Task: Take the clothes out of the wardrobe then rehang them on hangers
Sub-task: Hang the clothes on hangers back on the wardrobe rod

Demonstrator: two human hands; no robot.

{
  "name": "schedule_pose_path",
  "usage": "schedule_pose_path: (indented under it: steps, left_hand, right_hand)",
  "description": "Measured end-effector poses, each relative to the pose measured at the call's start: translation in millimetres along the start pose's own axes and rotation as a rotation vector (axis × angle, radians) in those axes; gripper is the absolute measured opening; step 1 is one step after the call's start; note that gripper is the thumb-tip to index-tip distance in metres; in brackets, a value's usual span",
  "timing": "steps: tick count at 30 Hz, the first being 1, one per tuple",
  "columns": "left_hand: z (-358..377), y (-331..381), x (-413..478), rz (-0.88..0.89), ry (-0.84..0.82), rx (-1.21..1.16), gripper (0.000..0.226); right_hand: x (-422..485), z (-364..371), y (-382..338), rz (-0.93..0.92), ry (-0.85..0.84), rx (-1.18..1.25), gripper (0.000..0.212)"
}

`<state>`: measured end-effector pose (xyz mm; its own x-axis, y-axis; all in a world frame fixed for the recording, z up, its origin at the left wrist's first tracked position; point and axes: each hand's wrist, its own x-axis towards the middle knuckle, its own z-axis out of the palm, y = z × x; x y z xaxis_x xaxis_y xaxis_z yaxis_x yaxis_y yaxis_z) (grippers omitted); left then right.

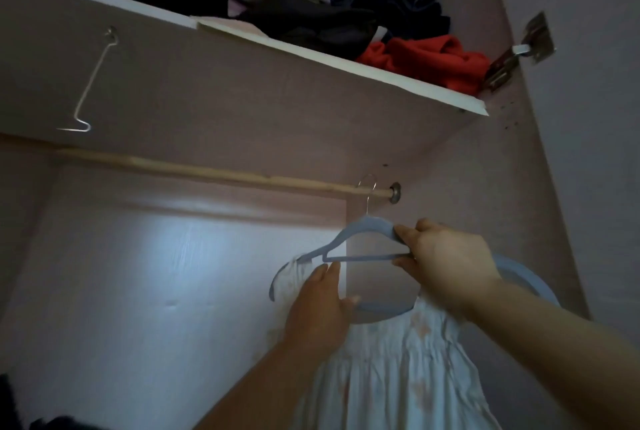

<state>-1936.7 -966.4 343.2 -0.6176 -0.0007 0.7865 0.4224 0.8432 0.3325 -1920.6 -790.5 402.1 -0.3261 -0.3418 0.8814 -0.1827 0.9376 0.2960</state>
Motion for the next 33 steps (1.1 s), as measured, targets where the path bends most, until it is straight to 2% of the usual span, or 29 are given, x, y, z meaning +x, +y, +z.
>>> schedule_pose_path:
  steps: [6, 10, 11, 14, 16, 18, 20, 22, 25, 30, 33]
  left_hand:
    - [48, 0, 59, 0.058, 0.013, -0.079, 0.064]
    - [84, -3, 79, 0.086, -0.064, -0.054, 0.072]
    - [90, -3, 81, 0.081, -0.098, -0.037, 0.083]
    - [104, -8, 87, 0.066, -0.102, -0.028, 0.141]
    - [113, -14, 92, 0.057, -0.094, -0.012, 0.152]
    - [116, -14, 91, 0.054, -0.125, -0.024, 0.133]
    - [122, -14, 89, 0.065, -0.144, -0.038, 0.091]
    - [126, -17, 87, 0.08, -0.119, -0.042, 0.066]
    - [127, -22, 79, 0.09, -0.149, -0.047, 0.064]
    - [113, -29, 57, 0.046, -0.184, -0.002, 0.096]
    - [98, -32, 36, 0.022, -0.294, 0.084, 0.083]
  right_hand:
    - [58, 53, 18, 0.048, 0.03, -0.04, 0.038]
    - [75, 78, 25, 0.072, 0.013, -0.056, 0.034]
    - [77, 84, 27, 0.081, 0.0, -0.056, 0.034]
    - [79, 101, 31, 0.102, -0.038, -0.057, 0.037]
    - [80, 110, 32, 0.11, -0.064, -0.067, 0.037]
    - [79, 118, 30, 0.113, -0.093, -0.087, 0.036]
    - [78, 125, 26, 0.12, -0.101, -0.106, 0.033]
    - [76, 130, 23, 0.138, -0.092, -0.119, 0.03]
    - [72, 132, 20, 0.155, -0.103, -0.116, 0.031]
    - [53, 116, 18, 0.124, -0.148, -0.141, 0.036]
    - [31, 106, 14, 0.048, -0.202, -0.183, 0.04]
